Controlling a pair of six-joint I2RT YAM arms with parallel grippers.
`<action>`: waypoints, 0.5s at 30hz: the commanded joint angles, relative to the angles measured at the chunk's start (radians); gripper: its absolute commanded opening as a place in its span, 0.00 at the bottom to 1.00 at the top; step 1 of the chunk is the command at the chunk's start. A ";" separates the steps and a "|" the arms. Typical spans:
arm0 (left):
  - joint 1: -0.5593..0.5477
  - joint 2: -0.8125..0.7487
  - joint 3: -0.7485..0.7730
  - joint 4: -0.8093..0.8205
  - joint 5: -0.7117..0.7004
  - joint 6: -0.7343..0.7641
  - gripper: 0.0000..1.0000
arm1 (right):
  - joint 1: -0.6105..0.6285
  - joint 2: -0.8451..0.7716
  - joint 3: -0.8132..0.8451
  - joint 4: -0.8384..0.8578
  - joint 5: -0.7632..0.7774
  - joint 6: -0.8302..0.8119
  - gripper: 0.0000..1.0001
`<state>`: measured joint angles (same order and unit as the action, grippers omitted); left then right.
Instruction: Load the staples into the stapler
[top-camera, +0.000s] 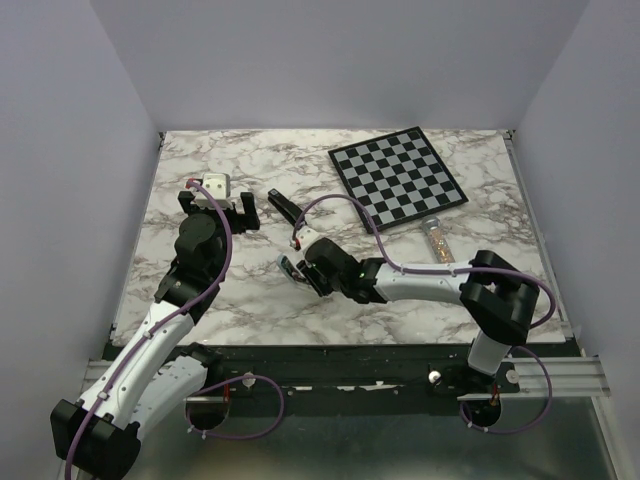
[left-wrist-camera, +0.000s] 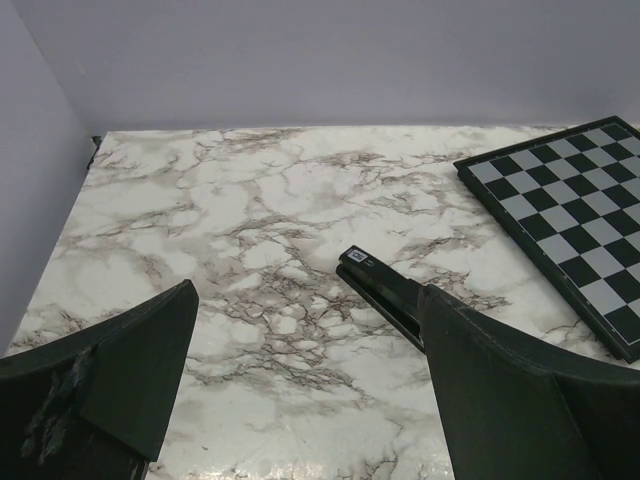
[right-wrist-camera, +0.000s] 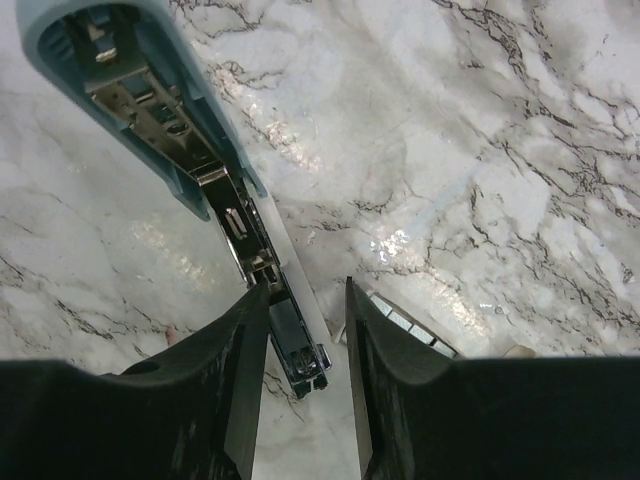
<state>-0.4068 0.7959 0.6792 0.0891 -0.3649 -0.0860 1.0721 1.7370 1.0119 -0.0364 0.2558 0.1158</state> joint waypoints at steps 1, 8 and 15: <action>0.003 0.002 -0.006 0.023 0.012 0.008 0.99 | -0.012 0.002 0.053 -0.036 0.003 0.012 0.43; 0.005 0.005 -0.006 0.023 0.015 0.008 0.99 | -0.017 0.033 0.059 -0.040 -0.013 0.008 0.43; 0.005 0.014 -0.003 0.018 0.029 0.006 0.99 | -0.017 -0.031 0.002 -0.036 -0.047 -0.004 0.43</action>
<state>-0.4068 0.8028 0.6792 0.0891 -0.3641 -0.0860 1.0584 1.7485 1.0492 -0.0586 0.2443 0.1154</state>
